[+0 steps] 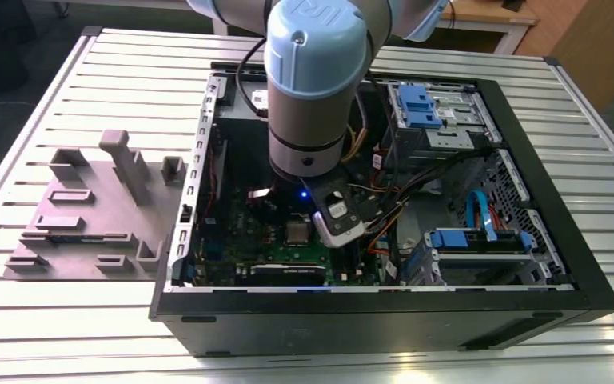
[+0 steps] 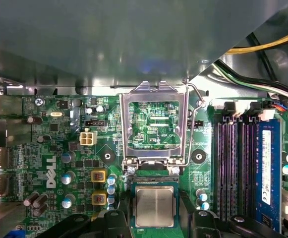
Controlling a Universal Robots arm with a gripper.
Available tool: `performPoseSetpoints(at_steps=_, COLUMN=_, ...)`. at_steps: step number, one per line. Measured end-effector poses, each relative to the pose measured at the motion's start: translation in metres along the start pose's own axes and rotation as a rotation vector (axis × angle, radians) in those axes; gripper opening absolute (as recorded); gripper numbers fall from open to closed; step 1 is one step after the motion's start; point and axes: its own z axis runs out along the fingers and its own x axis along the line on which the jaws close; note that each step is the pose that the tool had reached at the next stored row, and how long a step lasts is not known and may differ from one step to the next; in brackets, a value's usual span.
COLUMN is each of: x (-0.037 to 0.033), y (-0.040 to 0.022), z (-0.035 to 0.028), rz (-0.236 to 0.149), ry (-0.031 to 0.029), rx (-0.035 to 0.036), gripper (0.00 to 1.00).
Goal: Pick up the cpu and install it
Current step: 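Place the cpu into insertion slot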
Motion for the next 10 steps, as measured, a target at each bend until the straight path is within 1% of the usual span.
performPoseSetpoints(at_steps=3, x=0.0002, y=-0.0002, z=0.0014, rz=0.001, ry=0.0003, rx=0.0006, gripper=0.47)
performPoseSetpoints(at_steps=10, x=0.0001, y=0.0, z=0.002, rz=0.002, ry=0.0, rx=0.0, gripper=0.47)
